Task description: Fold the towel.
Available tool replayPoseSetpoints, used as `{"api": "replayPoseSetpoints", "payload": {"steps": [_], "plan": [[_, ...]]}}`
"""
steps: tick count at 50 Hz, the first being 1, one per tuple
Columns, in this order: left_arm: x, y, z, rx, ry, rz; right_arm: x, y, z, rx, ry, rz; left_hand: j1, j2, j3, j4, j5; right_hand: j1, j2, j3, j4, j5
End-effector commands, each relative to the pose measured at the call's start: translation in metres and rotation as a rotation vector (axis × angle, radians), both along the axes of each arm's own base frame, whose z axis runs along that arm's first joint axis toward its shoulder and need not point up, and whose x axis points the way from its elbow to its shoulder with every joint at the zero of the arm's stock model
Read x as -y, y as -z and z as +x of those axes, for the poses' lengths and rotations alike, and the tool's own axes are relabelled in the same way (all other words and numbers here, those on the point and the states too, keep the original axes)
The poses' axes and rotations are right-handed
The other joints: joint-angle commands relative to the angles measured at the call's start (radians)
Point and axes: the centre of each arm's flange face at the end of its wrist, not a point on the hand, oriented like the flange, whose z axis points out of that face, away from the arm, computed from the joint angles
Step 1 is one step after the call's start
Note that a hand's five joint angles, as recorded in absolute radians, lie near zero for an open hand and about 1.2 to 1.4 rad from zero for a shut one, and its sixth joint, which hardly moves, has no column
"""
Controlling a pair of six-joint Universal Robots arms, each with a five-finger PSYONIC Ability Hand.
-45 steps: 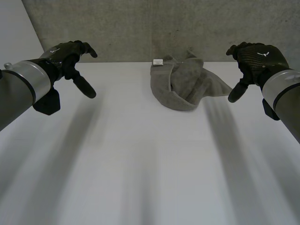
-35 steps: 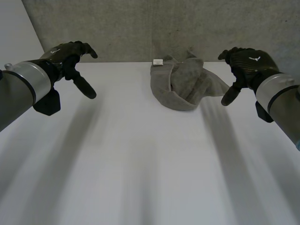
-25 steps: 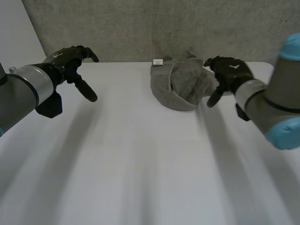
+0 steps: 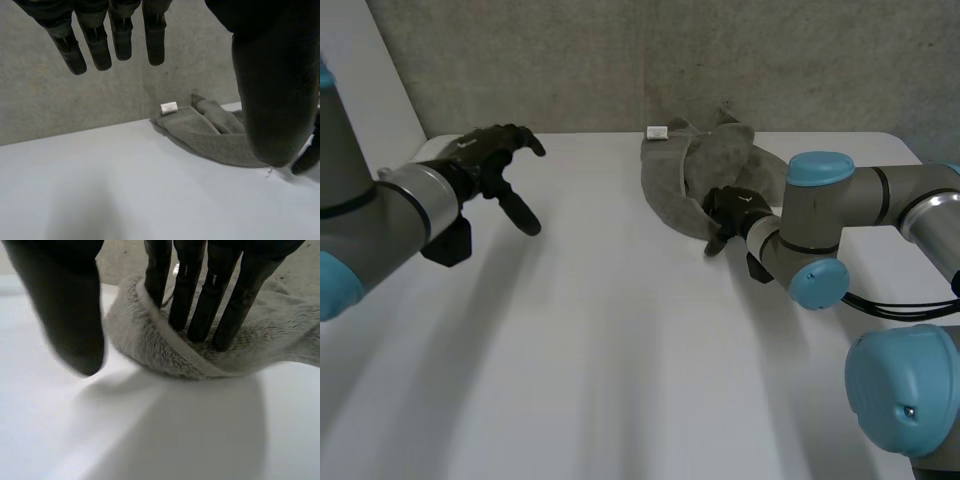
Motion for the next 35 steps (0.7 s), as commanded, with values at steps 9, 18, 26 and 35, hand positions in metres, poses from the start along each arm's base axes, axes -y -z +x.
{"api": "replayPoseSetpoints", "payload": {"steps": [9,18,26,35], "plan": [[-0.012,0.046,-0.036,-0.006,0.202,0.076,-0.020,-0.023,0.007,0.034,-0.069,0.029,-0.053,-0.032,-0.036,-0.044,-0.012,0.637,0.635,0.642,0.643,0.642],[-0.015,0.031,-0.031,-0.018,0.199,0.047,-0.092,-0.048,-0.004,0.000,-0.211,0.100,-0.062,-0.041,-0.045,-0.052,-0.021,0.637,0.635,0.642,0.643,0.642],[-0.025,0.020,-0.026,-0.023,0.200,0.029,-0.191,-0.051,-0.010,-0.135,-0.445,0.072,-0.062,-0.041,-0.045,-0.053,-0.021,0.637,0.635,0.642,0.643,0.642],[-0.033,0.030,-0.024,-0.010,0.201,0.070,-0.265,-0.045,-0.018,-0.290,-0.663,0.049,-0.053,-0.032,-0.036,-0.044,-0.012,0.637,0.635,0.642,0.643,0.642]]}}
